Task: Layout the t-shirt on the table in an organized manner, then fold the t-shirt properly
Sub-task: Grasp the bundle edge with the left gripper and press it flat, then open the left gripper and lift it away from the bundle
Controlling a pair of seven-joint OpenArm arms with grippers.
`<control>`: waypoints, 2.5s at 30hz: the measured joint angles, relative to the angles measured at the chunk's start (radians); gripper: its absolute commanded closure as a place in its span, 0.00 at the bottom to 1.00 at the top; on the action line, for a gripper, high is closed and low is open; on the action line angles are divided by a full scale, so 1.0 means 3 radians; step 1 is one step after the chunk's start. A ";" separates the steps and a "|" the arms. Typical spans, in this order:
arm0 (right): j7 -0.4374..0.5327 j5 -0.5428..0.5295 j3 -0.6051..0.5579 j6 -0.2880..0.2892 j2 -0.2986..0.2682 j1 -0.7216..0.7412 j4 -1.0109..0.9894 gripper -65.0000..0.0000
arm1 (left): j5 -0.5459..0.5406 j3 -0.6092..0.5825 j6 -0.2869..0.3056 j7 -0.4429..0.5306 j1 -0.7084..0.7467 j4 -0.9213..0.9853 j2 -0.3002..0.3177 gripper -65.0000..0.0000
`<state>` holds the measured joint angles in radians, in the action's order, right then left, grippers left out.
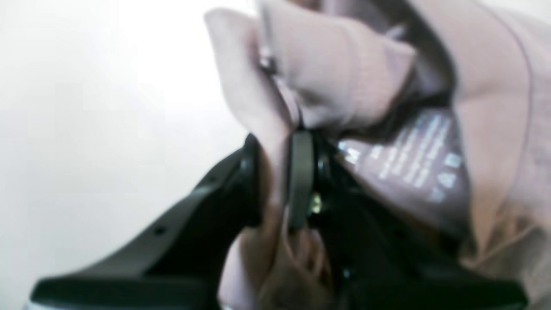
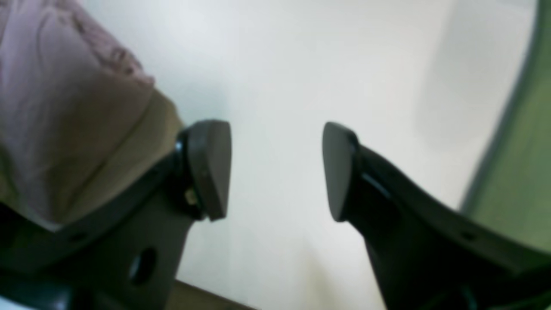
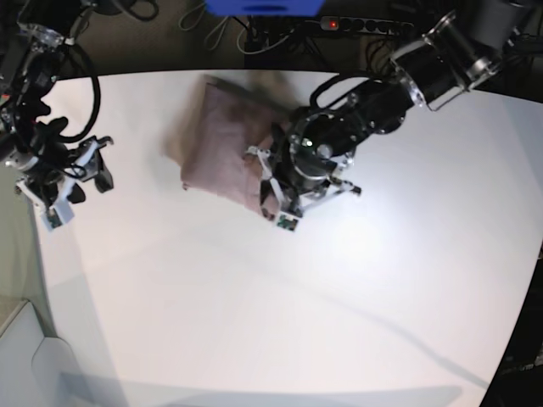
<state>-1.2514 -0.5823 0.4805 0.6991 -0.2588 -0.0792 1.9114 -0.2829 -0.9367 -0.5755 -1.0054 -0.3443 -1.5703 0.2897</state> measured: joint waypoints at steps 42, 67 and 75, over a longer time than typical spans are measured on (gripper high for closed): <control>-0.0004 -0.0003 0.0782 0.0000 0.0004 -0.0673 0.0188 0.48 | 0.1916 -0.1378 0.1086 0.0949 -0.0673 0.1470 -0.1058 0.53; -0.0001 -0.0005 0.0773 -0.0001 0.0006 -0.0671 0.0188 0.48 | 0.2117 -0.0842 0.1109 0.0675 -0.0893 0.0725 -0.0870 0.19; -0.0004 0.0004 0.0724 -0.0001 0.0165 -0.0548 0.0197 0.49 | 0.2134 0.0813 0.1097 0.0696 -0.0277 0.0045 -0.0540 0.20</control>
<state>-1.2526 -0.5812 0.6975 0.6987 -0.2092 -0.2436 1.9705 0.3573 -0.6930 -0.2462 -0.7967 -0.4274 -1.5570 0.1276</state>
